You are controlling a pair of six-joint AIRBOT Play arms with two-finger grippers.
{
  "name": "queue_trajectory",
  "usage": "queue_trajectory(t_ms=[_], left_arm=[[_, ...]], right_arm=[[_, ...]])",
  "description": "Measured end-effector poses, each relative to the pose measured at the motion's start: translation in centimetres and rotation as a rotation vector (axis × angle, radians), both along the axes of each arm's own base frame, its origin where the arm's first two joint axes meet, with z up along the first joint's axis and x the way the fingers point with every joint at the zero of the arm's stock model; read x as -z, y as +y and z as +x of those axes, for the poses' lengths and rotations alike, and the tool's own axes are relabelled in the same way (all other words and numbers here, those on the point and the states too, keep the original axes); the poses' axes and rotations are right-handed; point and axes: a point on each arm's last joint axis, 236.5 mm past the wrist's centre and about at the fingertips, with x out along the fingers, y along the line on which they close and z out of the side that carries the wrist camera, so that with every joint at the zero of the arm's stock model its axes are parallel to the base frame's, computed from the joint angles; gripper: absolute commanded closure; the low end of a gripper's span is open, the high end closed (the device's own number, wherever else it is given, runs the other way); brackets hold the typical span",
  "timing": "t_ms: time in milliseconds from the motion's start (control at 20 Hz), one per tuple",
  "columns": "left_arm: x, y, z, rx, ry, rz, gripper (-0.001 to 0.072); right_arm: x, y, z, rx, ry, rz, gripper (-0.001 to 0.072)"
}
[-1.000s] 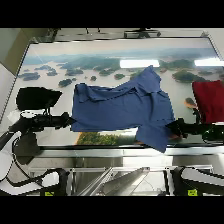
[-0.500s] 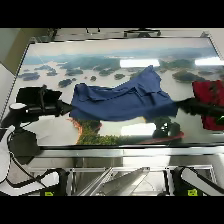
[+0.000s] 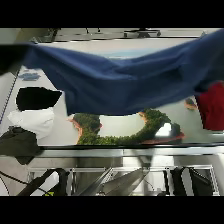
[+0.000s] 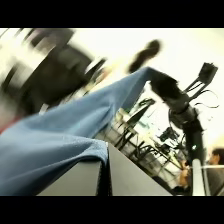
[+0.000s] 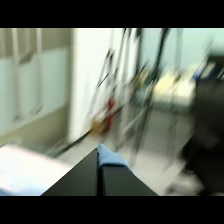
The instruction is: Fold the shirts.
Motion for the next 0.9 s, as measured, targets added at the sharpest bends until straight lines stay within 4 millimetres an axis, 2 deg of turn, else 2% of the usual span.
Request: queue_trajectory(t_ms=[100,150,250,350,400,500,650,900], left_arm=[[-3.3,0.6,-2.1,-0.014,-0.087,-0.009,0.0681],[-3.9,0.9,-2.5,-0.03,-0.1,0.0,0.0681],[-3.4,1.4,-1.8,-0.071,-0.068,0.025,0.0681],[-0.7,2.0,0.4,-0.107,0.031,0.05,0.068],[1.0,2.2,1.6,-0.113,0.091,0.056,0.0681],[5.9,2.3,4.7,-0.114,0.244,0.066,0.068],[14.9,2.0,9.7,-0.118,0.463,0.082,0.0681],[29.7,2.0,17.9,-0.158,0.701,0.121,0.0682]], right_arm=[[-3.5,0.2,-2.3,0.083,-0.102,-0.051,0.0694],[-4.1,0.1,-2.6,0.099,-0.111,-0.058,0.0694],[-3.3,-0.5,-1.2,0.091,-0.049,-0.053,0.0694],[-0.7,-1.7,2.1,0.048,0.083,-0.028,0.0695],[1.1,-2.6,4.2,0.024,0.162,-0.011,0.0694],[5.0,-4.4,8.1,-0.028,0.313,0.034,0.0695],[12.2,-6.7,14.6,-0.12,0.544,0.131,0.0695],[26.6,-8.1,25.6,-0.221,0.857,0.332,0.0695]])
